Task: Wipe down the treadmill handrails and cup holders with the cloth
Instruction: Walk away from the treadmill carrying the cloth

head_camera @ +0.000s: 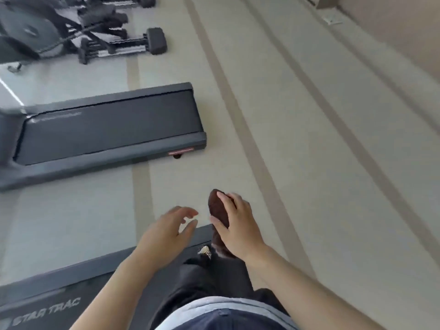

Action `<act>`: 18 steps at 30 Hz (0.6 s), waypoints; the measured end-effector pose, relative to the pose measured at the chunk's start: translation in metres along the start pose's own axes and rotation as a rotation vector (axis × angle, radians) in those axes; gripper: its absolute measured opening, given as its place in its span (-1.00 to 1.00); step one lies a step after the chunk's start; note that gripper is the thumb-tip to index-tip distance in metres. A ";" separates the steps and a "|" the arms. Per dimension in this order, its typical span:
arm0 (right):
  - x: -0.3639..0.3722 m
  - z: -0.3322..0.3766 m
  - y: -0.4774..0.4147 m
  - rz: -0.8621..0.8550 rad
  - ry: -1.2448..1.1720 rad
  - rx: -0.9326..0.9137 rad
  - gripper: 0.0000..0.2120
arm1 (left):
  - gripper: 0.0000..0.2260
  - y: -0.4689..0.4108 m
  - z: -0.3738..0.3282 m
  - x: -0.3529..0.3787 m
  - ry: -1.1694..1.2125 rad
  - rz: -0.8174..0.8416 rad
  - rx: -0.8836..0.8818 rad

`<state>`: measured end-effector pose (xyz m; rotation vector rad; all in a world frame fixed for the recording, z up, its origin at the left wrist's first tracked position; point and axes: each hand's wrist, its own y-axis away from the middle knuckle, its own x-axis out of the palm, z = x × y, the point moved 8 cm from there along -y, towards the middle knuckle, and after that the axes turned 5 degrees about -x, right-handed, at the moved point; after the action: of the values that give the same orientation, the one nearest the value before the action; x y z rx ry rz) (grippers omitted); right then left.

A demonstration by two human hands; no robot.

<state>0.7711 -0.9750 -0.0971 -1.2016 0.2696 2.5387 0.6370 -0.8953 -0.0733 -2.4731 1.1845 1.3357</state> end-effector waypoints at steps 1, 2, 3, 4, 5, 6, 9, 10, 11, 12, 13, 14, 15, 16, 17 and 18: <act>-0.012 -0.015 -0.002 -0.032 0.000 0.044 -0.47 | -0.81 -0.017 -0.013 0.006 -0.024 0.035 0.043; -0.024 -0.028 -0.005 -0.065 0.005 0.082 -0.47 | -0.80 -0.034 -0.024 0.011 -0.049 0.068 0.080; -0.036 -0.042 -0.007 -0.096 0.011 0.118 -0.47 | -0.80 -0.051 -0.035 0.017 -0.073 0.101 0.112; -0.048 -0.055 -0.011 -0.127 0.016 0.154 -0.47 | -0.79 -0.068 -0.045 0.022 -0.095 0.131 0.144; -0.059 -0.067 -0.014 -0.157 0.020 0.192 -0.47 | -0.79 -0.086 -0.055 0.027 -0.117 0.157 0.180; -0.070 -0.079 -0.018 -0.188 0.020 0.231 -0.47 | -0.79 -0.103 -0.065 0.031 -0.141 0.180 0.218; -0.098 -0.110 -0.027 -0.270 0.007 0.327 -0.48 | -0.76 -0.152 -0.095 0.043 -0.196 0.240 0.314; -0.106 -0.118 -0.030 -0.292 0.004 0.345 -0.48 | -0.75 -0.167 -0.105 0.047 -0.207 0.258 0.341; -0.113 -0.126 -0.033 -0.310 0.002 0.356 -0.48 | -0.75 -0.182 -0.116 0.052 -0.223 0.275 0.369; -0.120 -0.133 -0.035 -0.326 0.001 0.366 -0.48 | -0.75 -0.195 -0.128 0.058 -0.242 0.291 0.399; -0.127 -0.141 -0.037 -0.344 0.001 0.377 -0.48 | -0.75 -0.206 -0.140 0.064 -0.259 0.307 0.431; -0.135 -0.149 -0.037 -0.366 0.002 0.391 -0.49 | -0.76 -0.216 -0.151 0.071 -0.270 0.325 0.459; -0.143 -0.159 -0.036 -0.392 0.001 0.410 -0.49 | -0.76 -0.224 -0.163 0.078 -0.275 0.347 0.482; -0.152 -0.170 -0.036 -0.416 -0.004 0.429 -0.49 | -0.77 -0.232 -0.174 0.086 -0.275 0.367 0.503; -0.160 -0.182 -0.035 -0.439 -0.006 0.444 -0.49 | -0.78 -0.242 -0.185 0.093 -0.275 0.383 0.523; -0.168 -0.196 -0.035 -0.457 -0.007 0.457 -0.50 | -0.78 -0.252 -0.197 0.102 -0.276 0.395 0.540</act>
<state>1.0239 -1.0354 -0.0910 -0.9444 0.4803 1.9492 0.9708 -0.8620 -0.0954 -1.6873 1.7342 1.1715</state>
